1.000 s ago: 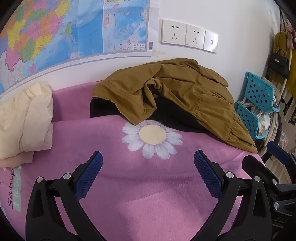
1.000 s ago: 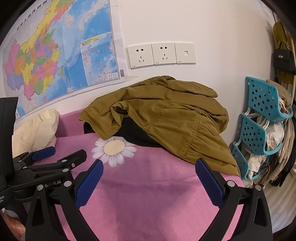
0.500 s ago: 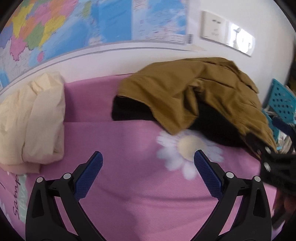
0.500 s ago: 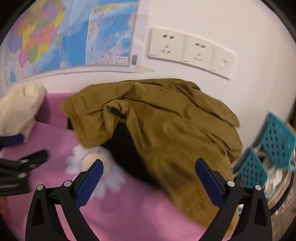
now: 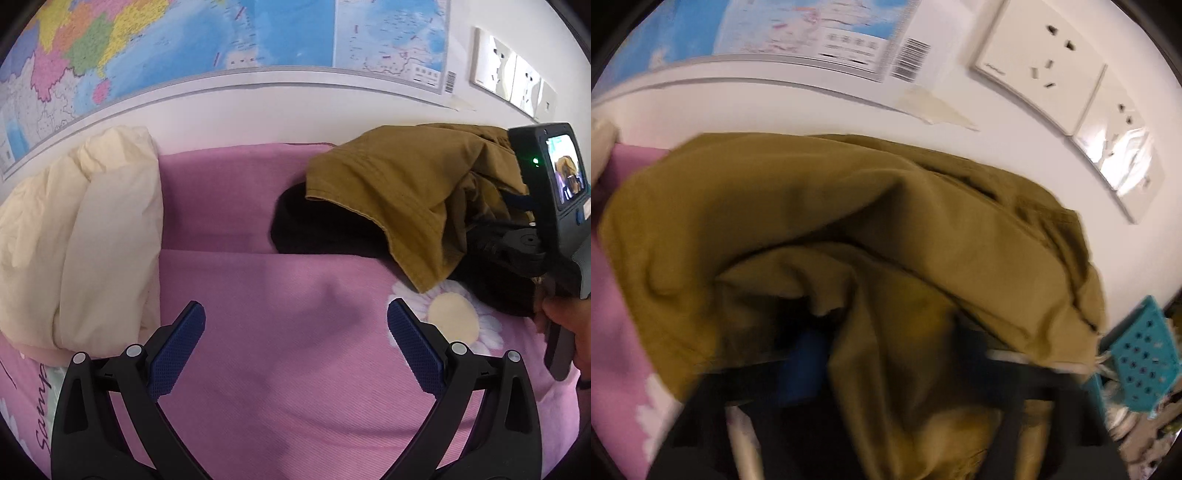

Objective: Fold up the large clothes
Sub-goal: 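Reach the right gripper into the brown jacket and grasp its fabric, then lift the jacket with the right gripper while the left gripper grasps another edge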

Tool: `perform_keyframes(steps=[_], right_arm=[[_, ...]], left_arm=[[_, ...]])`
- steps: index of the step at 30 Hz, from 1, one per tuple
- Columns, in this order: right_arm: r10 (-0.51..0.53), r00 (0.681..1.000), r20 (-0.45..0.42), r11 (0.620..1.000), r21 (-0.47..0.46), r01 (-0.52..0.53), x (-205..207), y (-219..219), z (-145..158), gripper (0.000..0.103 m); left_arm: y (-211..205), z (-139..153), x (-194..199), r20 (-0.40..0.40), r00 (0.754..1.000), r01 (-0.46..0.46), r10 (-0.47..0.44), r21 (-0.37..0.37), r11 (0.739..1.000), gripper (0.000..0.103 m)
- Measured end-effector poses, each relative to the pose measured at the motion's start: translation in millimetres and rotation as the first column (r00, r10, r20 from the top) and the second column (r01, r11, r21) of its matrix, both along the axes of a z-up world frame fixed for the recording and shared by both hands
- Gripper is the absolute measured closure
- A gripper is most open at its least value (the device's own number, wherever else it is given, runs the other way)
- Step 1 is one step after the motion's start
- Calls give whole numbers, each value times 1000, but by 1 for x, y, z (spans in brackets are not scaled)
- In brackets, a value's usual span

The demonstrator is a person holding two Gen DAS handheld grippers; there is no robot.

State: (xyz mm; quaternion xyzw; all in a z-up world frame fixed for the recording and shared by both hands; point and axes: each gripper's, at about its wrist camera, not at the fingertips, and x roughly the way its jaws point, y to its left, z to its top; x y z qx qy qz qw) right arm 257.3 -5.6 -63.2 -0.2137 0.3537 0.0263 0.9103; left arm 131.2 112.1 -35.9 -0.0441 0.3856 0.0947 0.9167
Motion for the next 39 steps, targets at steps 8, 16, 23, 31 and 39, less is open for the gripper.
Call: perform_keyframes(steps=[8,16,23,31,39], right_arm=[[64,970,234,981,162,-103,-74,-58,93,93],[147,983,106,988,-73,-139,-43,-33,47,40],[221,969,109,975,-16,-221,-53,-35,64,95],[37,930,366,919,353,-175,-115,-152,208,97],[-38,885,464,882,432,-189,-132,-198,289,97]], left_arm=[[23,1,7,14,1000,-8,8,21,1000,5],[32,-3,17,18,999,-27,26,60,998,5],[38,0,16,45,999,1,-5,94,996,5],[21,18,38,103,980,149,-168,169,974,5],[-61,20,43,188,838,458,-513,269,847,5]])
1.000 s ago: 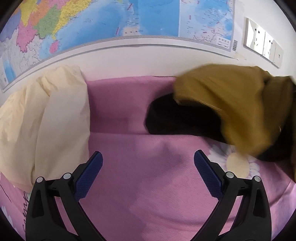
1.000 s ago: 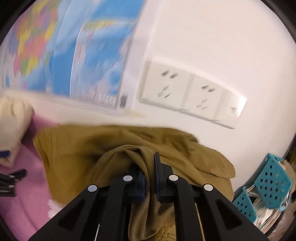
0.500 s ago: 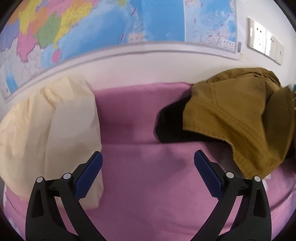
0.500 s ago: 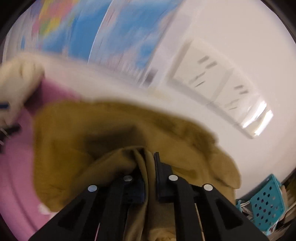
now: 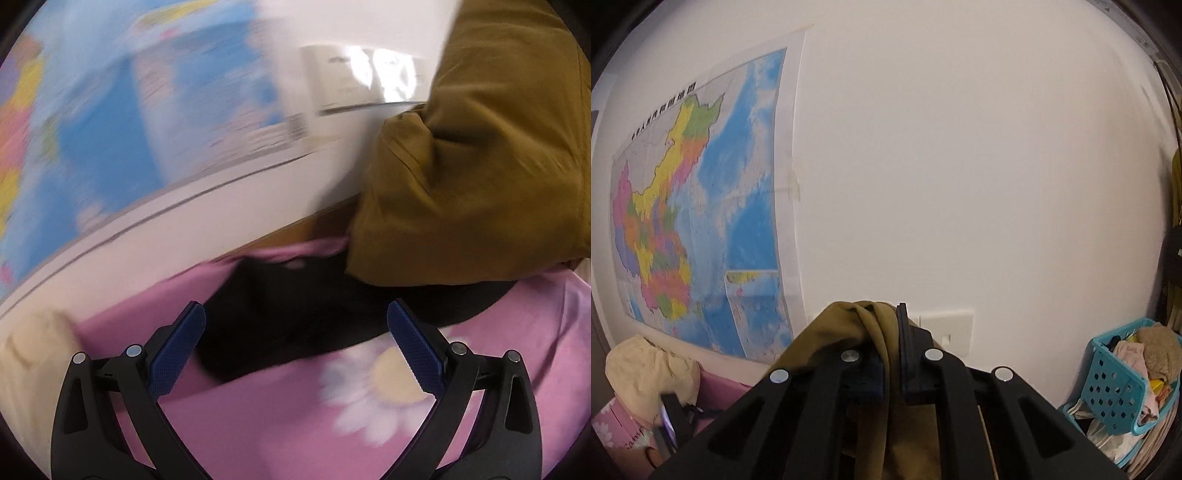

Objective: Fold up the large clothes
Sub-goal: 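Lift the jacket with the right gripper while the left gripper grasps another edge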

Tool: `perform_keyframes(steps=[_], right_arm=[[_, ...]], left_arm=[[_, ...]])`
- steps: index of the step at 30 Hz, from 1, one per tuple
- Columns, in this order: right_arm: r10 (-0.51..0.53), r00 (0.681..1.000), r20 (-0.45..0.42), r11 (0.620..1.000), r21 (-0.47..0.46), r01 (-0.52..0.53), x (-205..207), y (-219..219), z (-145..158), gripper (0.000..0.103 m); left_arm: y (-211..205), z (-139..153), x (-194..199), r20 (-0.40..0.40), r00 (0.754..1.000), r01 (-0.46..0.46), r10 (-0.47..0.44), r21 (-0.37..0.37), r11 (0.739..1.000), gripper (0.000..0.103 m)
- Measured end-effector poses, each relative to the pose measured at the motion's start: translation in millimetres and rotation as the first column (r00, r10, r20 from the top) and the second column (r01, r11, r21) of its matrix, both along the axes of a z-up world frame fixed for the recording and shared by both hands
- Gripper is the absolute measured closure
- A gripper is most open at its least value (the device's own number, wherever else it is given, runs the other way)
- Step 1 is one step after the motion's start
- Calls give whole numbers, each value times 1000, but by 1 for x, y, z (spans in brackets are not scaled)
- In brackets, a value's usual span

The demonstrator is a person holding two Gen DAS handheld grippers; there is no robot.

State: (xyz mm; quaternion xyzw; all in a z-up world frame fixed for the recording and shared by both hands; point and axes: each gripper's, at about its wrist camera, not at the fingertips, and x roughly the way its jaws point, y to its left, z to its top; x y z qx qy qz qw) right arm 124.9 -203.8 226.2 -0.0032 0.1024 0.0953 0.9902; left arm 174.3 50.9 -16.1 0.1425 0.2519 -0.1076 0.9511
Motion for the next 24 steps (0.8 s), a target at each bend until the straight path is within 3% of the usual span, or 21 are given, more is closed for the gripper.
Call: perform_keyframes(steps=[3,6,10,15,17,18,19,22,24], right_arm=[[-6,1000,-5,1000,5,6,-8,-8,6,97],[-8,1000,-11,1000,7,8,-8,-10,11,97],[-8,1000,-12,1000,3,8,-9,-12,14,97],[-7,1000,-7,1000,10,7,-12,-18,14,97],[-5,1000,-14,1000,10,6,-12,-21,14,97],[-10,1000,-14,1000,14,10,-12,-24,14,97],[-9,1000,-17,1000,22,9,-12,-27,16,97],[-39,999,-11,999,27,39,-15,-35,26,97],[-63,998,4,997,35,63,-22,-41,43,97]], left_arm=[[-42,-16,-12,25,987,159,-161,67,985,5],[-75,-34,-22,71,971,214,-228,173,961,5],[-105,-24,-7,144,972,155,-187,210,965,5],[-97,-10,35,157,984,62,-79,116,991,7],[-95,-3,45,161,983,71,-86,96,993,31],[-95,0,48,142,985,87,-99,90,992,69],[-99,5,57,105,989,94,-102,76,993,101],[-94,37,76,93,992,92,-91,-5,996,101],[-88,77,80,146,986,97,-85,-78,992,101]])
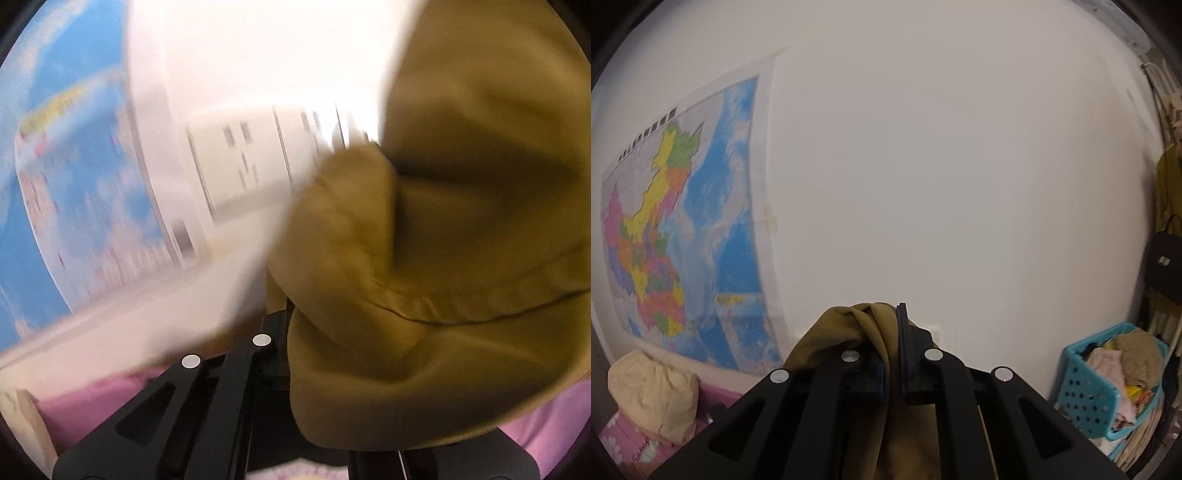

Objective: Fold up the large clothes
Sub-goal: 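Lift the jacket with the right gripper while the left gripper grasps another edge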

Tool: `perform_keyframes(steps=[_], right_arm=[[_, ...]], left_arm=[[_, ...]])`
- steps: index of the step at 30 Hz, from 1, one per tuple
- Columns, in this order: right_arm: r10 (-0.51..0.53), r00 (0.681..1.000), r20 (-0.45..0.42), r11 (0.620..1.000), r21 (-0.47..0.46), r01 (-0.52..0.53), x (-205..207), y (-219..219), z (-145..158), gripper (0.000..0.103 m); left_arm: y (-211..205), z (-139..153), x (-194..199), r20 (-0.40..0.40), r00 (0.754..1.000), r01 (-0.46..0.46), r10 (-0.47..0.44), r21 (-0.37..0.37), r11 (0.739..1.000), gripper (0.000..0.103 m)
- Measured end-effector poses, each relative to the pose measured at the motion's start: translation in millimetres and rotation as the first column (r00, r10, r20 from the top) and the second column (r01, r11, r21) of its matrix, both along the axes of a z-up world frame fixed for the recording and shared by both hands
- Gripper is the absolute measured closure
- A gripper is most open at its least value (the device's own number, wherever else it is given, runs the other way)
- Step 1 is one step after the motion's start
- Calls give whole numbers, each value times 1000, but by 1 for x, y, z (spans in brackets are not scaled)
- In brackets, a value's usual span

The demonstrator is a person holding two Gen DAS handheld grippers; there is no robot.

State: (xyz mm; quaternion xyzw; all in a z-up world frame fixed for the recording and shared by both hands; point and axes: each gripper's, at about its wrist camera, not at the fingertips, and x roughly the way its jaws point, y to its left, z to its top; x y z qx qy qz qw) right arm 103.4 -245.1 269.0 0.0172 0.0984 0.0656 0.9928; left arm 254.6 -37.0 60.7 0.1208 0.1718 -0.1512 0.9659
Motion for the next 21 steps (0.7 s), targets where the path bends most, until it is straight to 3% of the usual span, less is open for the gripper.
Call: perform_keyframes(steps=[4,6,9,12,15,18,21], right_arm=[[-36,994,104,999,21,34,-33,-14,52,98],[-51,986,161,999,19,49,-54,-17,77,98],[-68,967,246,998,2,70,-93,-18,115,98],[-73,944,322,997,3,76,-134,-21,142,98],[-46,925,378,999,15,44,-180,-29,160,98],[-4,922,388,1000,23,-5,-213,-34,160,98],[71,933,354,996,33,-88,-233,-36,147,98]], left_arm=[[2,73,3,58,998,37,-32,-94,995,101],[-3,104,-1,101,994,44,-34,-100,994,101],[-8,162,-35,236,972,47,-12,-144,988,101],[11,213,-67,310,951,60,9,-215,975,101],[27,254,-119,383,922,45,47,-228,973,101],[48,276,-162,431,897,-1,98,-219,976,101],[78,278,-235,446,882,-60,151,-210,976,101]])
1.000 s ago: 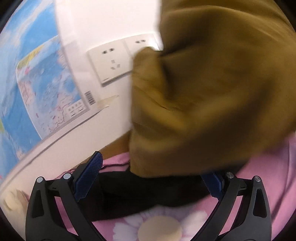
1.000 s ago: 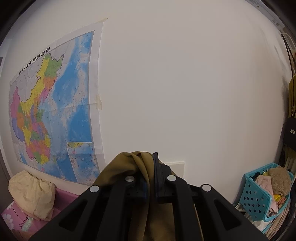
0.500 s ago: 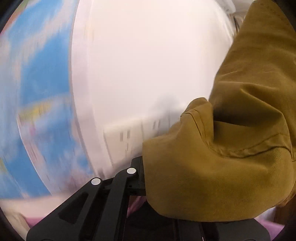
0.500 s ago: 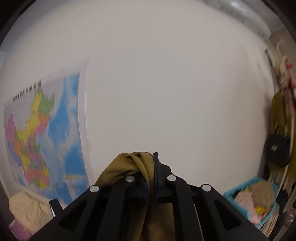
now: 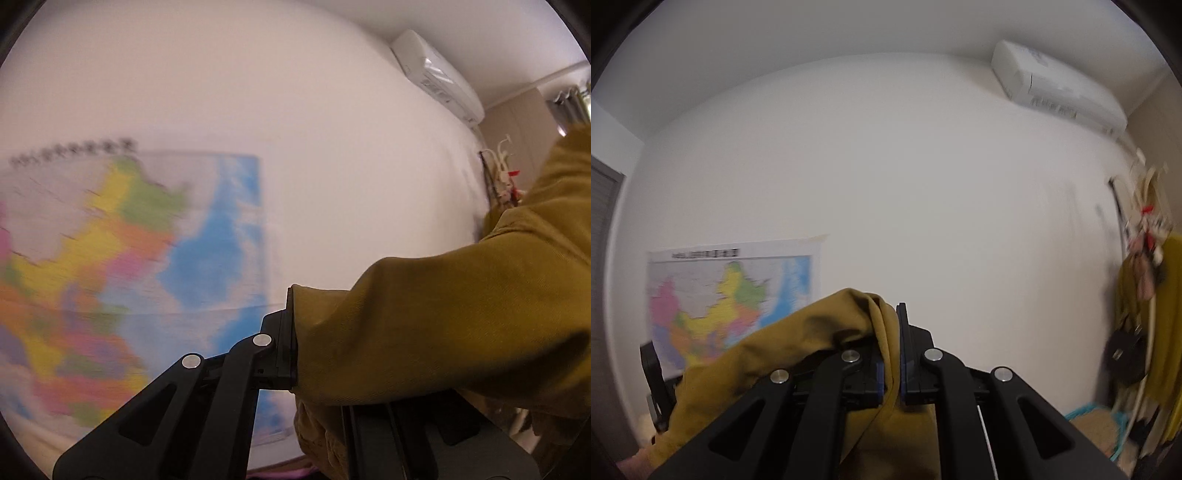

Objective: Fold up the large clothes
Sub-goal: 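Lift the jacket with the right gripper while the left gripper grasps another edge, then hold the jacket with both grippers and lay it flat on the bed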

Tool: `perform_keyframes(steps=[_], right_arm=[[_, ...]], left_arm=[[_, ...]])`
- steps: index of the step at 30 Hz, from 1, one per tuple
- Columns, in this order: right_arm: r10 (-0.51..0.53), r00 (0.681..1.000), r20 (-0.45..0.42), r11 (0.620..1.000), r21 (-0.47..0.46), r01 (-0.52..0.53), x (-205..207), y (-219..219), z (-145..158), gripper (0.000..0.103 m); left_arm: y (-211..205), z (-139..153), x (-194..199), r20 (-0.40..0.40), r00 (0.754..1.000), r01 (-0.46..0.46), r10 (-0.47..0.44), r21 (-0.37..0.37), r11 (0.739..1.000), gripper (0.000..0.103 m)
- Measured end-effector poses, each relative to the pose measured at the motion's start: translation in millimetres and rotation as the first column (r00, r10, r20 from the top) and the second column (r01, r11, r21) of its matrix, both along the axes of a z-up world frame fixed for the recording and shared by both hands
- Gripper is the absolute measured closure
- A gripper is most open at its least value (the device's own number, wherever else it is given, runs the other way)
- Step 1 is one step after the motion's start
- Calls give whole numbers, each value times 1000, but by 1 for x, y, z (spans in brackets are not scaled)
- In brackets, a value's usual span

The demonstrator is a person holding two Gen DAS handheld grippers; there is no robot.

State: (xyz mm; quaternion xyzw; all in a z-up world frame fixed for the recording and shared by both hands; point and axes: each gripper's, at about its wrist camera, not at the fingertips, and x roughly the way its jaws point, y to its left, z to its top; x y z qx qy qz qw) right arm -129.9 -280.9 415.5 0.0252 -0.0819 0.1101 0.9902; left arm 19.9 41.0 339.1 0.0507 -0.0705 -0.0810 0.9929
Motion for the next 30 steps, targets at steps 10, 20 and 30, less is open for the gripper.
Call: perform_keyframes(steps=[10,20,30], right_arm=[[293,944,-152,953,-30,-300,-53,39,-69,97],[432,871,-235,889,-47,-455,-50,80,-88,96],[212,587,-781,948,17,-319,214,161,-306,96]], left_arm=[[77,-14,-174,-70,965,-244,251,91,965,100],[130,-17,-229,-241,934,-259,265,54,964,97],[194,-195,-3,-714,603,-391,355,122,912,97]])
